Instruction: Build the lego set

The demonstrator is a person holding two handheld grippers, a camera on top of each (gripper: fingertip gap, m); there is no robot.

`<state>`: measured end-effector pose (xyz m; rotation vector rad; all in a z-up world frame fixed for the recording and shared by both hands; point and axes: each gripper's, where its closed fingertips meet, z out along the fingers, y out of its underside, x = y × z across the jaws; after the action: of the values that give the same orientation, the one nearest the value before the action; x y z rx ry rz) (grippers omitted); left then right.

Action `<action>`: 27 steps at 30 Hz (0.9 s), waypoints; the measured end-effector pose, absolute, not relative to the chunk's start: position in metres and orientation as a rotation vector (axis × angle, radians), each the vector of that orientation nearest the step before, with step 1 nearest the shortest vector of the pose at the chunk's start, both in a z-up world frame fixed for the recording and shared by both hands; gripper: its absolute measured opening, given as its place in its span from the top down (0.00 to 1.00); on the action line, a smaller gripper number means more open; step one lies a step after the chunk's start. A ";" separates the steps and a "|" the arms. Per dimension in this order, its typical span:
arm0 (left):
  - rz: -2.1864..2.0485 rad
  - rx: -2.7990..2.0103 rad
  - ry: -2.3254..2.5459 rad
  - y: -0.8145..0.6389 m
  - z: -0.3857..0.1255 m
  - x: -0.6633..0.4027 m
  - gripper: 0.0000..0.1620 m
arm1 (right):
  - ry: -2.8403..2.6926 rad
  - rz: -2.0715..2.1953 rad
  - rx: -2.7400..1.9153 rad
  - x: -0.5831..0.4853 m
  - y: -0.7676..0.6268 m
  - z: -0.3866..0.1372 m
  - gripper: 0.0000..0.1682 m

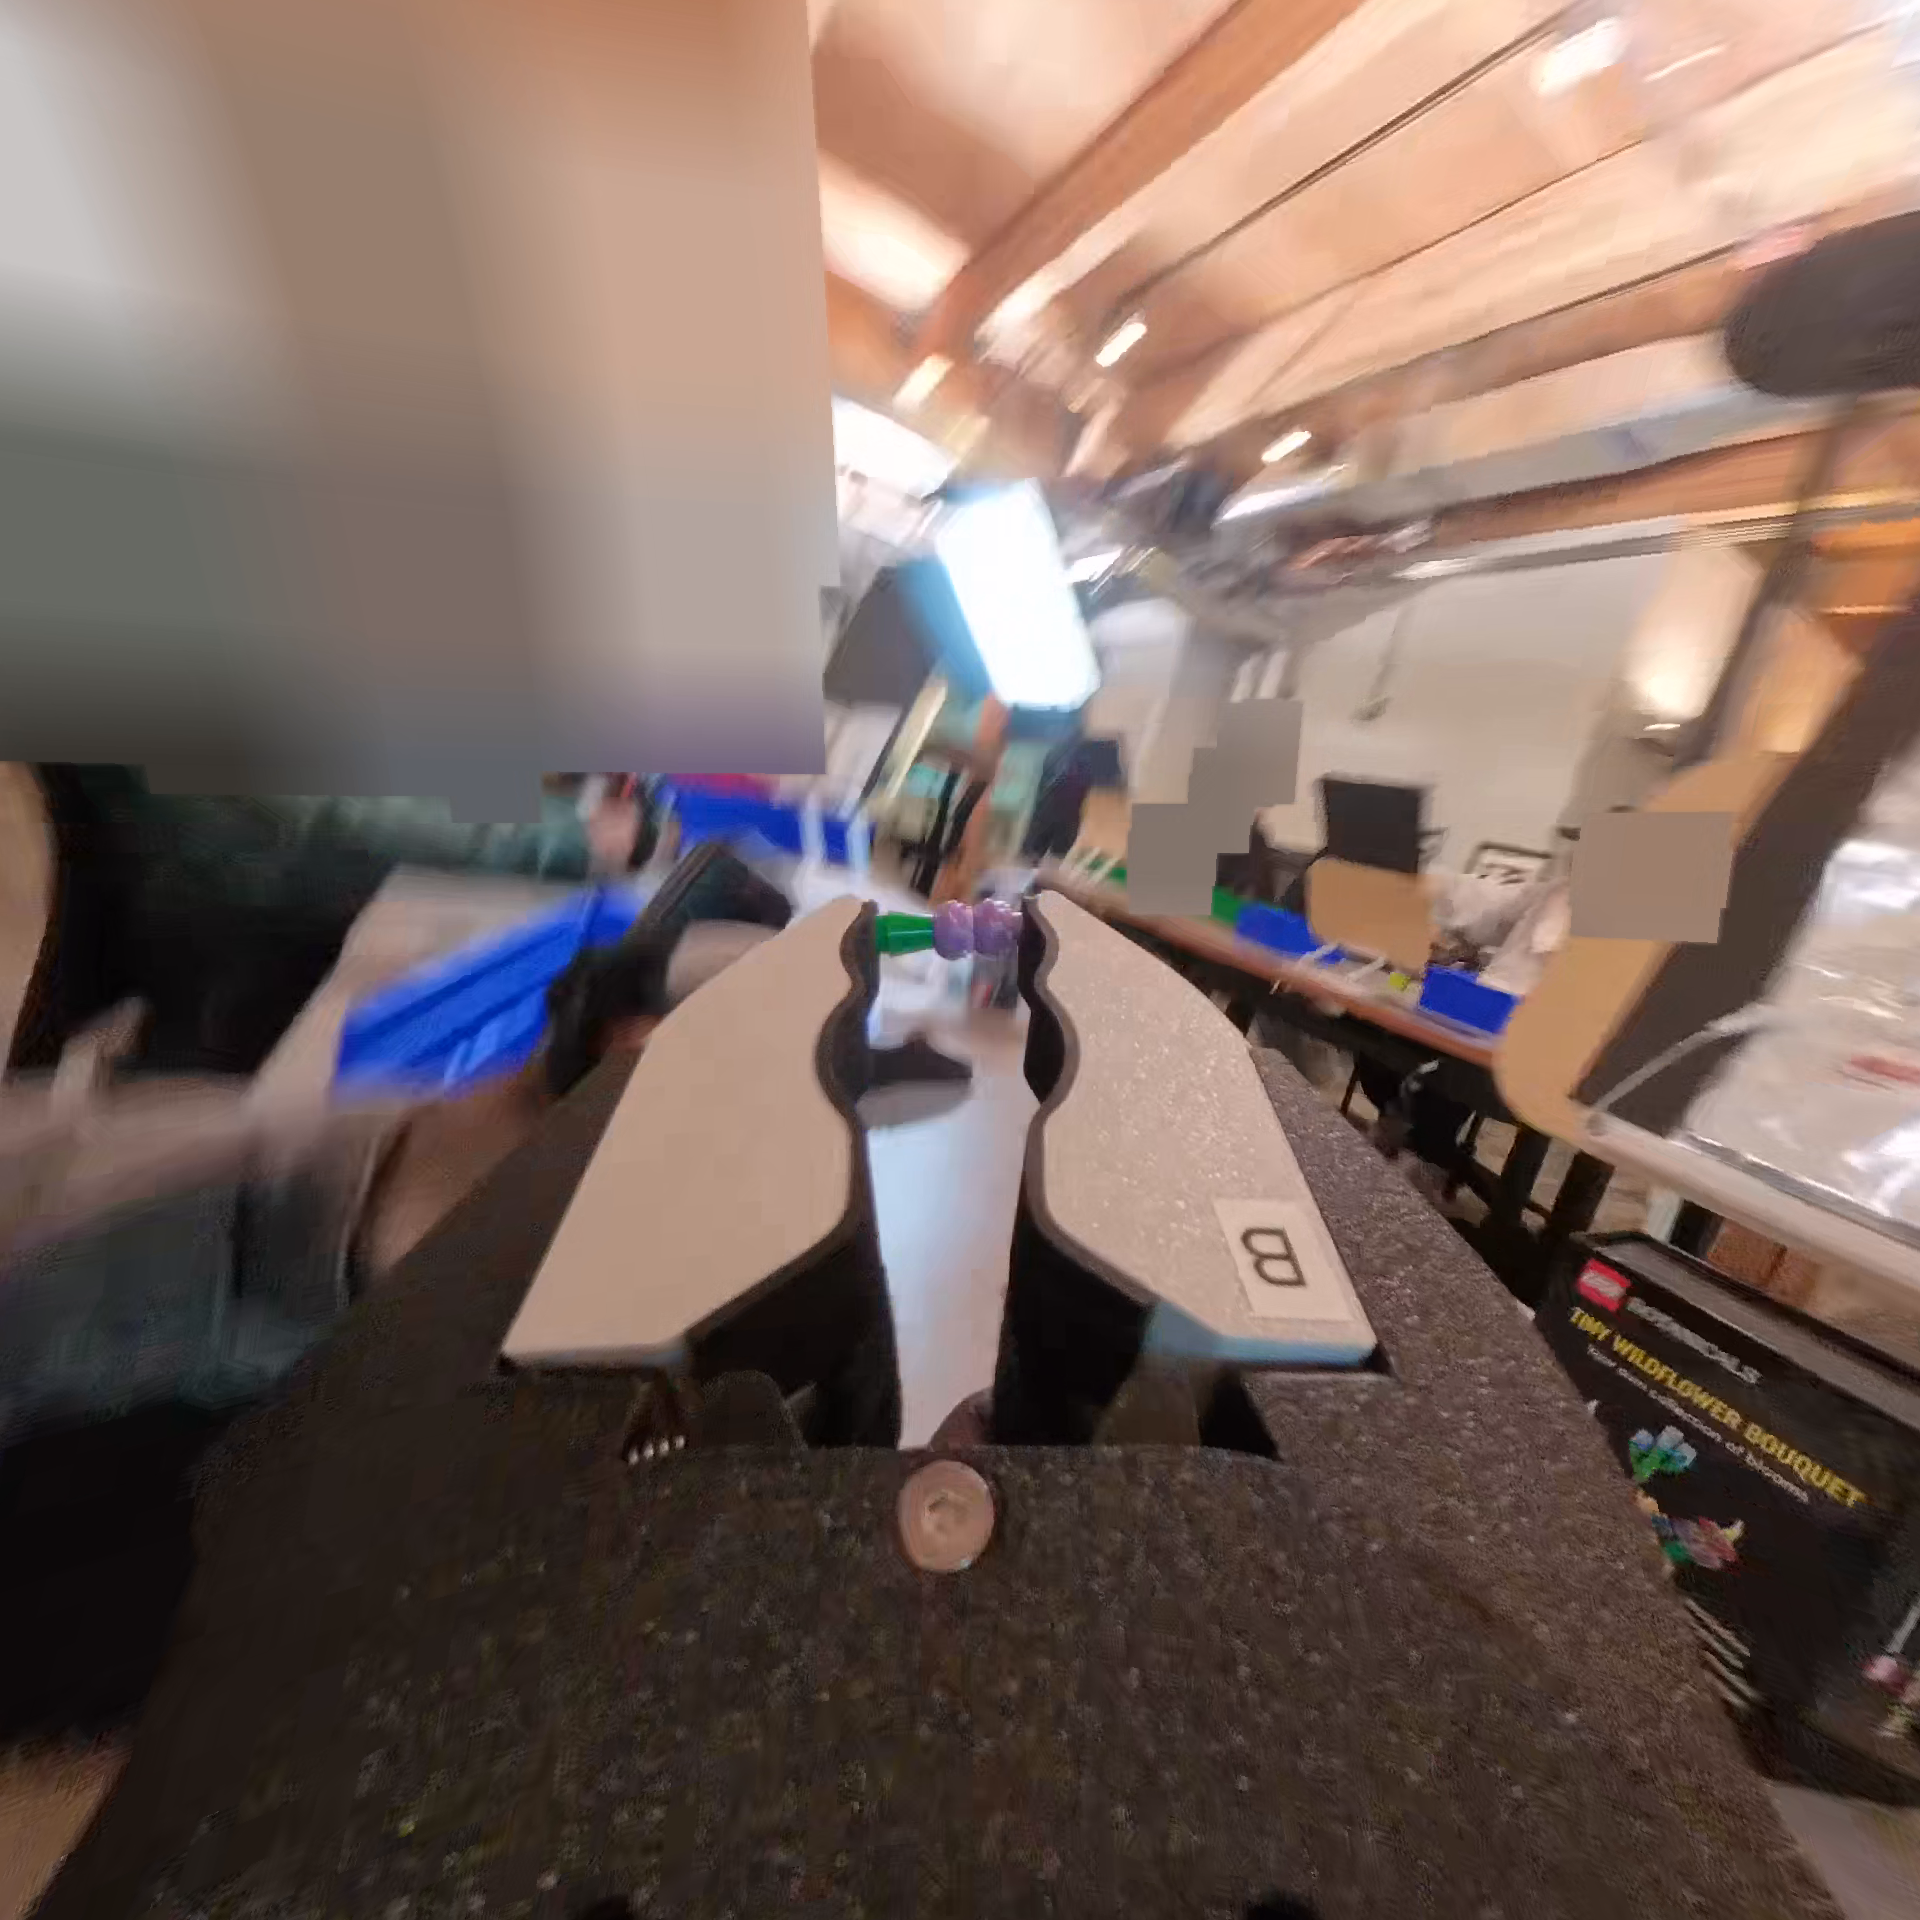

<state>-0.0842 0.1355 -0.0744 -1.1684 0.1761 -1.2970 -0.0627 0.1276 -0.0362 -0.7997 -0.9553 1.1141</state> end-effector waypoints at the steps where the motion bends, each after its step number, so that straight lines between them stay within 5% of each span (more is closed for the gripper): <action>1: -1.132 -1.158 0.178 0.155 -0.067 -0.091 0.80 | -0.812 1.178 -0.801 -0.057 0.146 -0.015 0.85; 6: -0.661 -1.050 -0.097 0.230 -0.027 -0.138 0.82 | -0.476 1.162 -0.755 -0.055 0.210 0.036 0.85; 14: -0.496 -1.133 -0.143 0.267 -0.087 -0.166 0.86 | -0.432 1.030 -0.906 -0.075 0.245 -0.049 0.85; 27: -0.414 -1.331 0.034 0.283 -0.123 -0.156 0.92 | -0.700 0.878 -0.983 -0.106 0.241 -0.092 0.85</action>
<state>-0.1559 0.2828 -0.1226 -1.3310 0.0341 -0.4142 -0.1064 0.2414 -0.0918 -0.9825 -0.6995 0.8778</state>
